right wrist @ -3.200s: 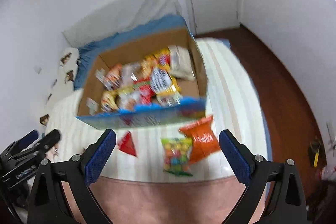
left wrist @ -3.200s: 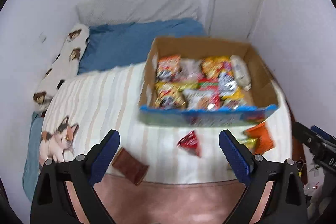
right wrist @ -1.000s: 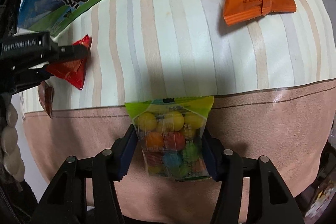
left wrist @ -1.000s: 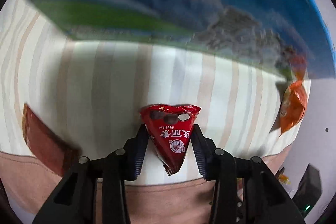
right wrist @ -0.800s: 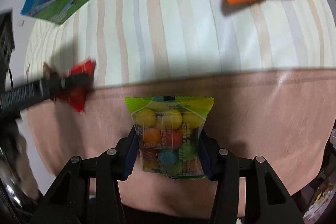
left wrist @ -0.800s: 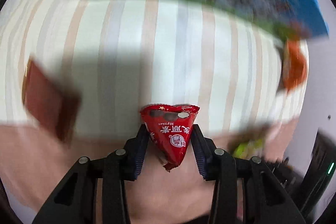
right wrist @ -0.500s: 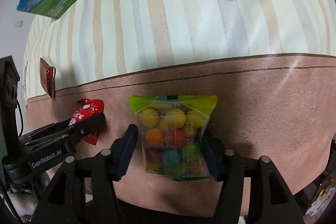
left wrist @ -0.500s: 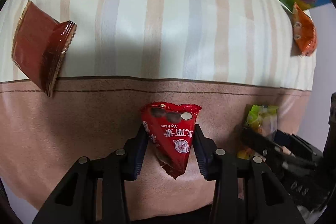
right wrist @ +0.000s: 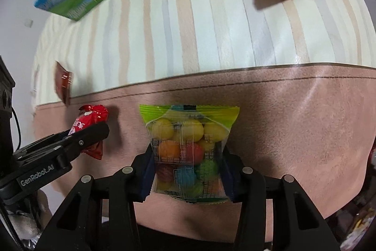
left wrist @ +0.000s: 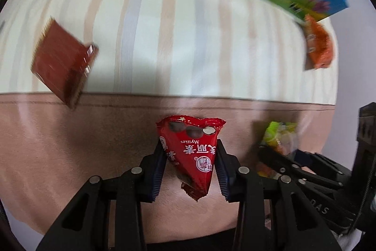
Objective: Organize snacks
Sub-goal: 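Carry both items into the box and open both grippers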
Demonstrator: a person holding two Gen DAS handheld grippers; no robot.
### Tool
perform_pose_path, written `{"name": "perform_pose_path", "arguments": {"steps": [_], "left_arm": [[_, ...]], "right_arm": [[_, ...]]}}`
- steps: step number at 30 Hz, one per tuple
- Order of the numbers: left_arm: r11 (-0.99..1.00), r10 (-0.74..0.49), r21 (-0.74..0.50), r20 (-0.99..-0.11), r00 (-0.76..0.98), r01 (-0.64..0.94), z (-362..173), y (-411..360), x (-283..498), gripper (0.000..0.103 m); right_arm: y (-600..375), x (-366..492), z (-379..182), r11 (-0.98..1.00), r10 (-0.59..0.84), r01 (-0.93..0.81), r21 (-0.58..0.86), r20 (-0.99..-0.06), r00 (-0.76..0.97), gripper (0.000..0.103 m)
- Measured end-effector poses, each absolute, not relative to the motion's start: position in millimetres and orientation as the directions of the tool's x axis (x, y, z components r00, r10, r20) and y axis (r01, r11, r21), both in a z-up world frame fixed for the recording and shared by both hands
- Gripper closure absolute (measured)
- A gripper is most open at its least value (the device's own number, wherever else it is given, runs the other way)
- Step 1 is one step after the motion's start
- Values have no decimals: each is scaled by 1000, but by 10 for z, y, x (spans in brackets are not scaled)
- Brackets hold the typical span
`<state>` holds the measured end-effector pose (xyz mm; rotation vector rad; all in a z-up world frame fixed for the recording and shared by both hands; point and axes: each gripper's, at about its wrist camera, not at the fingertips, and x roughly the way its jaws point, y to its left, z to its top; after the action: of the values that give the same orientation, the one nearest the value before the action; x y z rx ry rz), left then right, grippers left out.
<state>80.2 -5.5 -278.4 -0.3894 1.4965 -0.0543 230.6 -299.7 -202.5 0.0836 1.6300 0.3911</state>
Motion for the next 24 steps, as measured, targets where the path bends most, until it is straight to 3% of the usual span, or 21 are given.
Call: {"name": "perform_pose_path", "arguments": {"steps": [6,13,17,24], "left_arm": [[920,-321,-358,-921,219,-158,-1954,52,1001,67],[901,-371,-425,-857,358,-83,-1064,335,1832,67],[915,-344,-397,-858,382,-67,-928,452,2429,67],[945,-265,-306,-921,285,-113,-1408,614,3445,67]], "right_arm": [[-3063,2508,-1403,897,405,-175,405,-913,-37,53],[-3100,3380,-325,863,482,-243,443,-866,134,53],[-3074,4037,-1,890,428,-276,364,-875,226,53],[-2969,4945,-343,934,317,-234,271,-929,191,53]]}}
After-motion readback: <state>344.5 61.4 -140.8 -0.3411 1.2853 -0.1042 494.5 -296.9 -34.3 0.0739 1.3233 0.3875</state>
